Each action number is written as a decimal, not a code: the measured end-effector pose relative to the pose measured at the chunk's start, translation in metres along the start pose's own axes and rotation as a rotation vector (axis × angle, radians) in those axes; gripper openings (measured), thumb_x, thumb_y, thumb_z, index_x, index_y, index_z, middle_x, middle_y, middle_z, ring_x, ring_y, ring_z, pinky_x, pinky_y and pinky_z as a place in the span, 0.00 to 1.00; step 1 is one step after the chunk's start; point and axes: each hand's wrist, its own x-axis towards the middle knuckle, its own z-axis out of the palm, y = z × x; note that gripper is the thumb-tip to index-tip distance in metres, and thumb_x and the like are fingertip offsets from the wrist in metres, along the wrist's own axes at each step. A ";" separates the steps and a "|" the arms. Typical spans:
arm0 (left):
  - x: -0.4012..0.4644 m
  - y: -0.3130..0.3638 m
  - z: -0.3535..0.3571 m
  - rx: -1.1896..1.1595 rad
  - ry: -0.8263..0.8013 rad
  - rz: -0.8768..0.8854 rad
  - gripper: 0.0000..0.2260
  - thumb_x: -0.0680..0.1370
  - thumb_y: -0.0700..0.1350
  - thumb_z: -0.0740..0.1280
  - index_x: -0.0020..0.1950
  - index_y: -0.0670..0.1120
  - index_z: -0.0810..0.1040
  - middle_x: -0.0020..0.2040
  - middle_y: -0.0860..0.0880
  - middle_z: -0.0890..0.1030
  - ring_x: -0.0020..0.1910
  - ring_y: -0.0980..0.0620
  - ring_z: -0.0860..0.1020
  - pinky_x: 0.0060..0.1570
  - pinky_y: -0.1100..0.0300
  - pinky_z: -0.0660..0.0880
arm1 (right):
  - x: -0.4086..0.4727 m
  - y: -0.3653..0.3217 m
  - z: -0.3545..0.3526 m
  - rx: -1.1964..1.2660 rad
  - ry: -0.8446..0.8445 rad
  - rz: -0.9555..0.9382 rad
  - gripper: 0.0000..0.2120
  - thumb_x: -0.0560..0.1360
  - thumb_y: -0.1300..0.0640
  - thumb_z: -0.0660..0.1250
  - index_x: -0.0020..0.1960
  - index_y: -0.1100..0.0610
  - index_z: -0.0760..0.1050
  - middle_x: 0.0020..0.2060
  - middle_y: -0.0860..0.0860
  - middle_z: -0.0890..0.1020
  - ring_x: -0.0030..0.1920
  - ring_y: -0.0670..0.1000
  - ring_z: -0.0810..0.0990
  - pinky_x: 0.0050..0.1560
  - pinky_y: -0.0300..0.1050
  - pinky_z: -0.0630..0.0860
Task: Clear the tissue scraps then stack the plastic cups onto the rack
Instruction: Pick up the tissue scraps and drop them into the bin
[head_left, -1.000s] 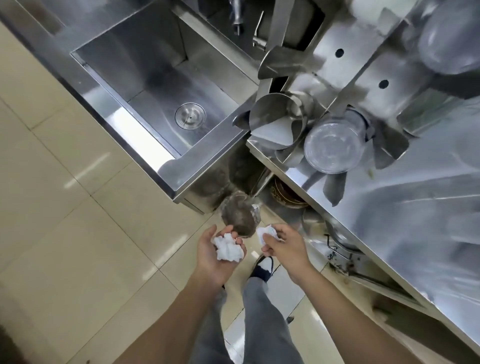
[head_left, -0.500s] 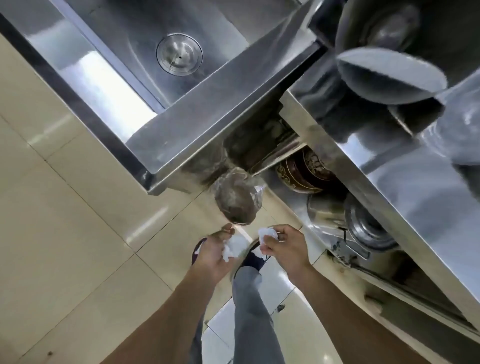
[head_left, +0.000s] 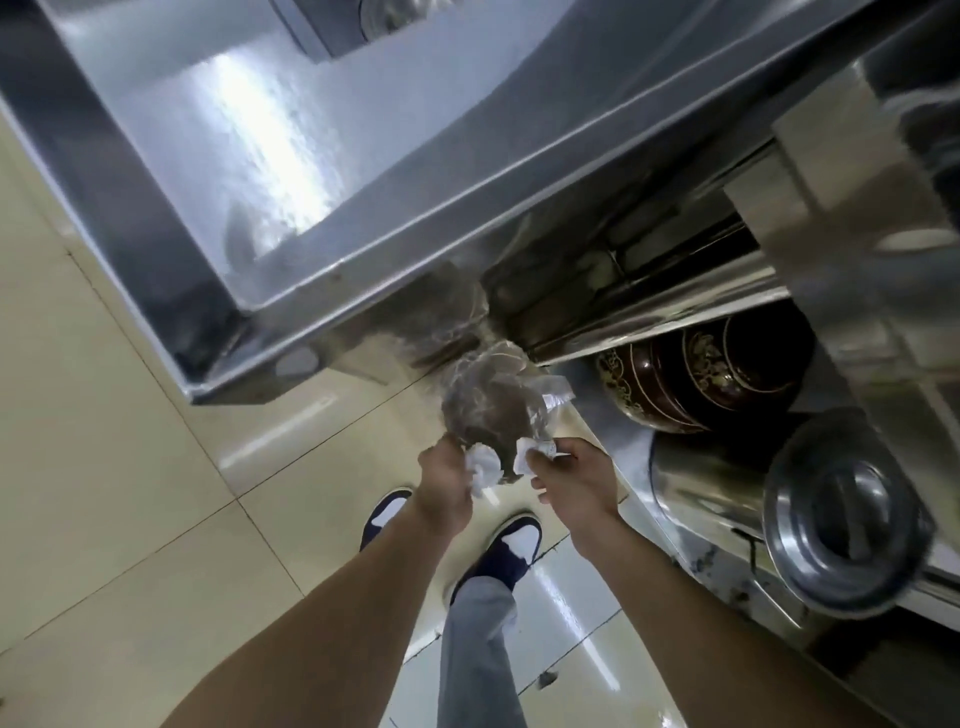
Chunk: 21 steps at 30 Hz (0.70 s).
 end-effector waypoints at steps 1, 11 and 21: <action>0.001 0.002 0.003 -0.004 -0.057 0.011 0.10 0.77 0.53 0.63 0.41 0.49 0.76 0.40 0.48 0.78 0.37 0.51 0.76 0.37 0.57 0.72 | 0.005 -0.001 0.001 0.000 -0.003 -0.003 0.07 0.65 0.49 0.74 0.39 0.50 0.79 0.38 0.52 0.86 0.42 0.55 0.85 0.50 0.58 0.82; -0.005 0.005 0.000 0.082 -0.016 0.022 0.16 0.84 0.47 0.56 0.67 0.43 0.75 0.62 0.41 0.80 0.56 0.45 0.79 0.58 0.53 0.75 | -0.004 0.012 -0.006 -0.048 -0.040 0.012 0.08 0.70 0.59 0.75 0.38 0.49 0.77 0.33 0.51 0.84 0.38 0.52 0.82 0.47 0.49 0.79; -0.087 0.020 -0.009 0.676 -0.042 0.292 0.06 0.76 0.35 0.63 0.47 0.43 0.79 0.45 0.45 0.81 0.43 0.46 0.79 0.38 0.67 0.72 | -0.073 0.006 -0.044 -0.217 -0.013 -0.093 0.09 0.73 0.56 0.72 0.53 0.54 0.79 0.42 0.50 0.82 0.40 0.48 0.81 0.42 0.38 0.75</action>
